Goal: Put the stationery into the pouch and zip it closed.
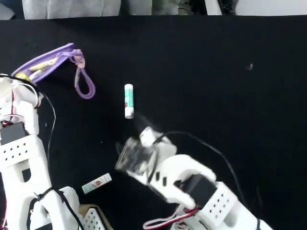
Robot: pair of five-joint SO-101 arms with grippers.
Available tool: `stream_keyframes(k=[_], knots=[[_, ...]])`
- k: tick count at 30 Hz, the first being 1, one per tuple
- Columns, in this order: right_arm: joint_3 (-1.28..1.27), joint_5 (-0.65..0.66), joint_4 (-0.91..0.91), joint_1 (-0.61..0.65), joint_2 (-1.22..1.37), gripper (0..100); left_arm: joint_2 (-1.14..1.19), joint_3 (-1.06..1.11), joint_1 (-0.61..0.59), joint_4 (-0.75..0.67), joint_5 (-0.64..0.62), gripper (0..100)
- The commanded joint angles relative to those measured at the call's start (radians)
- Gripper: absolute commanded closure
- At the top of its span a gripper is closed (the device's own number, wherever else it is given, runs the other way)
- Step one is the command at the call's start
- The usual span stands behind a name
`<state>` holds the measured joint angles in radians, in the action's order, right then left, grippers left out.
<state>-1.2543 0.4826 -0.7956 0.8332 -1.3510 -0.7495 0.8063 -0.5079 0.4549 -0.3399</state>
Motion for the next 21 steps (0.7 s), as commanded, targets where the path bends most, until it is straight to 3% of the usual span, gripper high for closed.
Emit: stream_keyframes(k=[1,11,21], knots=[[-0.033,0.160,-0.048,0.135,0.024,71.2,-0.023,-0.024,-0.033,-0.032,-0.012,97],[0.114,0.244,-0.049,0.226,0.432,71.2,-0.017,-0.099,-0.036,0.061,-0.012,97],[0.242,0.288,0.071,0.255,0.868,71.2,-0.017,-0.113,-0.036,0.074,-0.011,97]])
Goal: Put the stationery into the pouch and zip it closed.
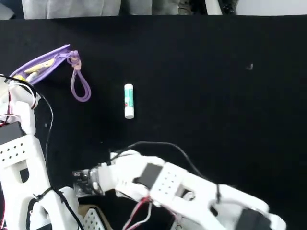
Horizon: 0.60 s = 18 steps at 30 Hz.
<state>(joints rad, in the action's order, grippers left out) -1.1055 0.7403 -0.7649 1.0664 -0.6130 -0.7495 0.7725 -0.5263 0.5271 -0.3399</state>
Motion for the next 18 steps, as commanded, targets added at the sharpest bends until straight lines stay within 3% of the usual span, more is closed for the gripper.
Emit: stream_keyframes(k=[1,11,18], knots=[[0.110,0.031,0.040,0.023,0.160,71.2,-0.017,-0.079,-0.018,0.002,-0.011,97],[0.220,0.026,0.031,0.110,0.309,71.3,-0.017,-0.081,-0.019,0.003,-0.011,97],[0.363,0.032,-0.106,0.157,0.452,71.3,-0.017,-0.081,-0.019,0.003,-0.011,97]])
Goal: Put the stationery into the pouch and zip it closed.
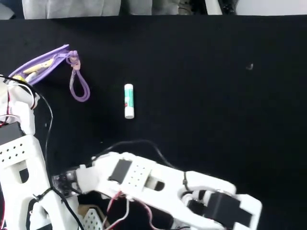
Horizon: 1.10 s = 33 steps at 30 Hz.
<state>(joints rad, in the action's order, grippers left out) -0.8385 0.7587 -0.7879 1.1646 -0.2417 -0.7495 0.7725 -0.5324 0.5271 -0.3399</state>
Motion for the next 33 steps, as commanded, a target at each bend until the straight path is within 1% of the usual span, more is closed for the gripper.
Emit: stream_keyframes(k=[1,3,11,13,16,20,28,30,33], knots=[[0.125,0.014,-0.106,0.058,0.113,71.3,-0.017,-0.082,-0.013,0.003,-0.011,97],[0.182,0.014,-0.153,0.055,0.176,71.3,-0.017,-0.082,-0.018,0.003,-0.009,97],[0.371,0.014,-0.315,0.054,0.344,71.3,-0.017,-0.139,-0.137,0.005,-0.014,97],[0.401,0.014,-0.339,0.054,0.371,71.3,-0.021,-0.157,-0.139,0.012,-0.014,97],[0.450,0.020,-0.382,0.060,0.412,71.3,-0.018,-0.220,-0.134,0.078,-0.014,97],[0.490,0.075,-0.450,0.057,0.458,71.4,-0.017,-0.283,-0.134,0.130,-0.014,97],[0.495,0.083,-0.457,0.054,0.470,71.4,-0.017,-0.285,-0.134,0.129,-0.014,97],[0.495,0.083,-0.454,0.054,0.472,74.0,-0.017,-0.283,-0.134,0.130,-0.014,97],[0.495,0.083,-0.451,0.054,0.473,83.5,-0.017,-0.282,-0.134,0.132,-0.014,97]])
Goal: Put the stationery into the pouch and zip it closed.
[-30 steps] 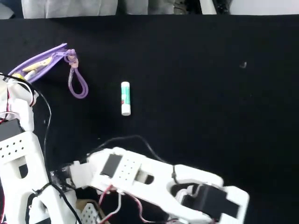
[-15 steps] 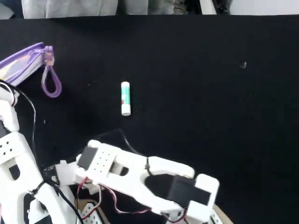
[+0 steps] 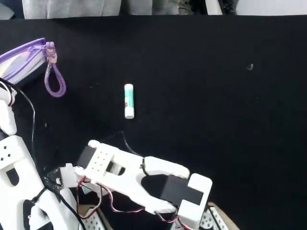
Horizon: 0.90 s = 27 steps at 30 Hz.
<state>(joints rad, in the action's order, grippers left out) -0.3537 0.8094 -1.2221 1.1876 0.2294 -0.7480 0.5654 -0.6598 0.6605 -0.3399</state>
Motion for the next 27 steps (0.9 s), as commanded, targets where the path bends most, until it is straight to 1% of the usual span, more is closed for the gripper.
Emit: stream_keyframes(k=[1,4,13,16,22,27], knots=[[0.010,0.032,-0.008,0.031,0.002,86.5,-0.018,-0.074,-0.008,-0.002,-0.014,97],[0.010,0.032,0.000,0.031,0.002,92.3,-0.018,-0.062,-0.010,-0.005,-0.014,97],[0.025,0.023,-0.015,0.008,-0.002,98.7,-0.018,-0.044,-0.008,-0.009,-0.014,97],[0.067,0.023,-0.077,-0.032,-0.004,98.7,-0.018,-0.044,-0.008,-0.009,-0.014,97],[0.165,0.023,-0.226,-0.152,-0.004,98.7,-0.018,-0.042,-0.008,-0.009,-0.014,97],[0.228,0.023,-0.281,-0.267,-0.005,98.7,-0.018,-0.042,-0.007,-0.006,-0.014,97]])
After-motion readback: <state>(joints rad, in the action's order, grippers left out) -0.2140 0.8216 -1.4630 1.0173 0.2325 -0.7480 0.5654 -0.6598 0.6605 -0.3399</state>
